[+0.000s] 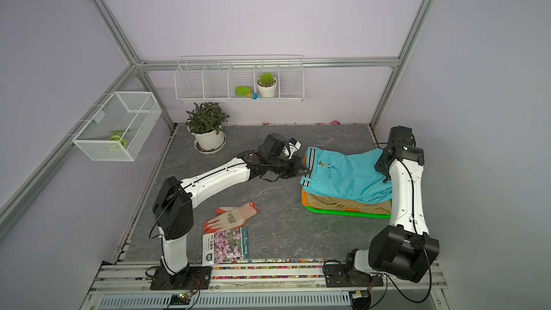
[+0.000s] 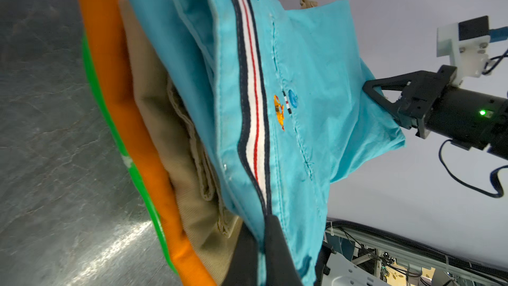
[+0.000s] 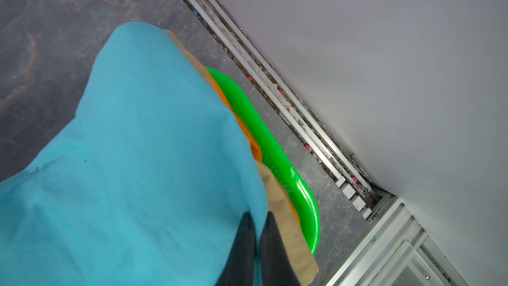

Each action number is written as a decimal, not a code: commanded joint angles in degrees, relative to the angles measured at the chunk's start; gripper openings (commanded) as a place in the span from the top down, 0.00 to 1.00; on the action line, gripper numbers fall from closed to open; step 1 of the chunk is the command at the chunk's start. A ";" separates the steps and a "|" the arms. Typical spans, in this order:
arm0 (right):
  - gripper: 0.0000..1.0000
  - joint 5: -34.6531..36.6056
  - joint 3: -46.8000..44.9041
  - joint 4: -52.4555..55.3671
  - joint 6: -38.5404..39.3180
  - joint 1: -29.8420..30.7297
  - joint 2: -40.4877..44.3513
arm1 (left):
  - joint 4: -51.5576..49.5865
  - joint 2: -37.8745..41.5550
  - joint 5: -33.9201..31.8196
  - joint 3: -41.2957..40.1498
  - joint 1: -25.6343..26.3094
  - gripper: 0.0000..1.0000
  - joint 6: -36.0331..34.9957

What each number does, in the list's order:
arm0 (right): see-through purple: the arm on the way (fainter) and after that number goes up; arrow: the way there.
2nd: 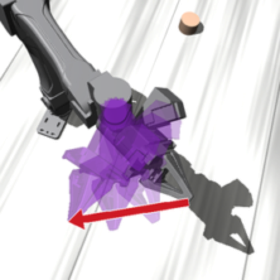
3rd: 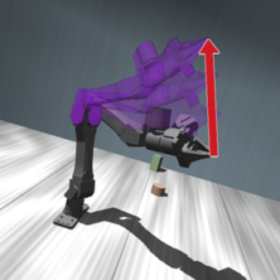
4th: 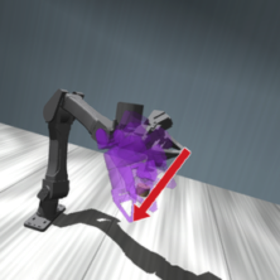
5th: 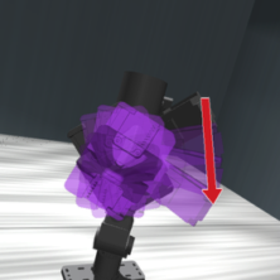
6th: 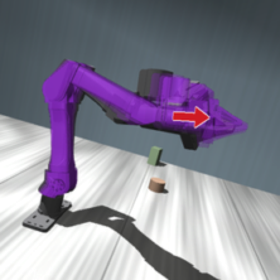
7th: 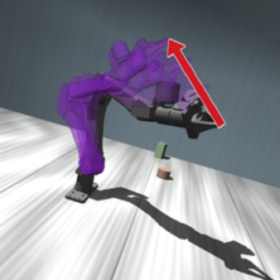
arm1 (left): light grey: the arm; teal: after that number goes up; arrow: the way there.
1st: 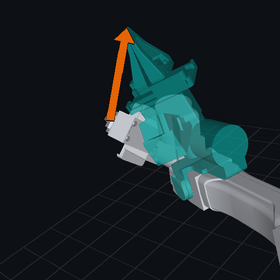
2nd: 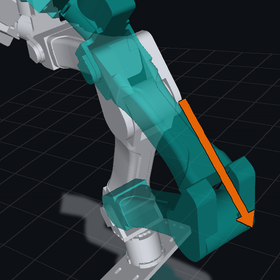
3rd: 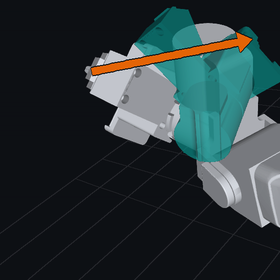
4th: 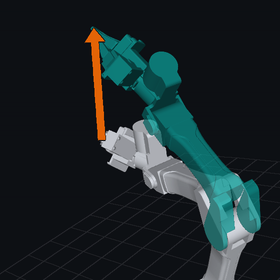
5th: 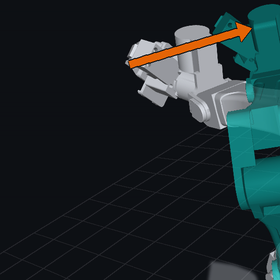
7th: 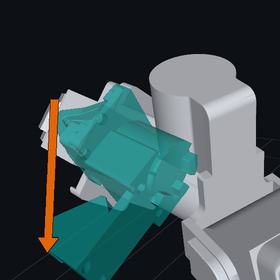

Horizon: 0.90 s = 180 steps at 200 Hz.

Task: Put the folded long pants in the basket
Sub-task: Place the long pant in the basket.

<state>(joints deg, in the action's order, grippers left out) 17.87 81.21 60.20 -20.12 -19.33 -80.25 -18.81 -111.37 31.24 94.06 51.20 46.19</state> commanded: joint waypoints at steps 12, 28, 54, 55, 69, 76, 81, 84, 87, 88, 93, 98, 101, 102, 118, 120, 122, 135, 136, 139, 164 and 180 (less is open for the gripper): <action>0.96 3.71 -1.46 -1.08 -1.83 -1.40 -4.06 | 3.45 -3.31 0.27 -1.68 0.63 1.00 1.40; 0.94 5.06 -0.93 -0.13 -2.23 -1.92 -7.04 | 4.44 -3.85 -0.18 -2.77 1.21 1.00 1.61; 0.74 7.48 0.04 0.78 -1.84 -2.92 -8.13 | 5.41 -4.66 0.26 -3.51 2.12 1.00 1.70; 0.73 7.46 0.07 0.83 -1.84 -3.04 -8.10 | 5.47 -4.70 0.33 -3.48 2.14 1.00 1.70; 0.63 6.19 0.44 1.66 -1.89 -4.08 -8.56 | 5.48 -4.78 1.03 -3.45 2.33 1.00 1.48; 0.56 6.61 0.61 2.15 -2.11 -4.14 -8.69 | 5.24 -4.56 1.19 -3.43 2.33 0.99 1.29; 0.52 6.76 0.78 2.43 -2.27 -4.16 -8.77 | 4.85 -4.23 1.09 -3.30 2.33 0.95 1.00; 0.50 6.78 0.76 2.53 -2.29 -4.14 -8.78 | 4.58 -4.01 1.10 -3.15 2.36 0.94 0.72; 0.48 6.81 0.79 2.62 -2.35 -4.13 -8.72 | 4.20 -3.86 1.06 -2.95 2.33 0.93 0.42; 0.48 6.82 0.79 2.63 -2.41 -4.13 -8.71 | 4.08 -3.81 1.08 -2.85 2.33 0.93 0.31; 0.46 6.92 0.81 2.79 -2.60 -4.13 -8.62 | 3.26 -3.45 1.05 -2.39 2.33 0.88 -0.25; 0.46 7.11 0.92 2.88 -2.71 -4.13 -8.44 | 2.10 -3.09 0.89 -1.68 2.39 0.82 -0.85; 0.46 6.99 0.94 2.79 -2.69 -4.16 -8.30 | 1.32 -2.88 0.80 -1.34 2.33 0.77 -1.28; 0.46 6.91 0.91 2.76 -2.67 -4.15 -8.19 | 1.10 -2.79 0.73 -1.16 2.33 0.75 -1.46; 0.45 3.94 1.25 1.64 -2.81 -4.13 -6.50 | -2.12 -1.17 -0.38 0.48 2.34 0.56 -3.52; 0.45 3.43 1.30 1.51 -2.77 -4.13 -6.30 | -2.33 -0.90 -0.52 0.57 2.33 0.54 -3.69; 0.45 2.81 1.45 1.32 -2.59 -4.13 -6.08 | -2.52 -0.63 -0.71 0.59 2.33 0.52 -3.91; 0.46 -1.88 2.48 1.04 -0.96 -4.12 -4.91 | -3.64 1.21 -1.51 0.64 2.16 0.49 -4.57; 0.46 -2.14 2.51 1.05 -1.01 -4.08 -4.83 | -3.71 1.36 -1.61 0.57 2.15 0.48 -4.60; 0.46 -2.97 2.69 1.05 -1.17 -4.11 -4.57 | -3.88 1.74 -1.63 0.52 2.08 0.48 -4.70; 0.47 -10.27 3.26 -0.28 -0.89 -3.75 -3.00 | -4.29 4.94 -1.93 -0.83 1.55 0.48 -5.15; 0.47 -10.02 3.52 -0.98 -0.23 -2.91 -3.07 | -4.26 6.80 -1.98 -2.22 1.02 0.49 -5.63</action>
<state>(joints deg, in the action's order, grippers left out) 12.69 83.44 60.95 -21.47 -23.18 -84.51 -22.11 -108.81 29.95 92.20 52.93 42.74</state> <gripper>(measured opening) 0.534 0.517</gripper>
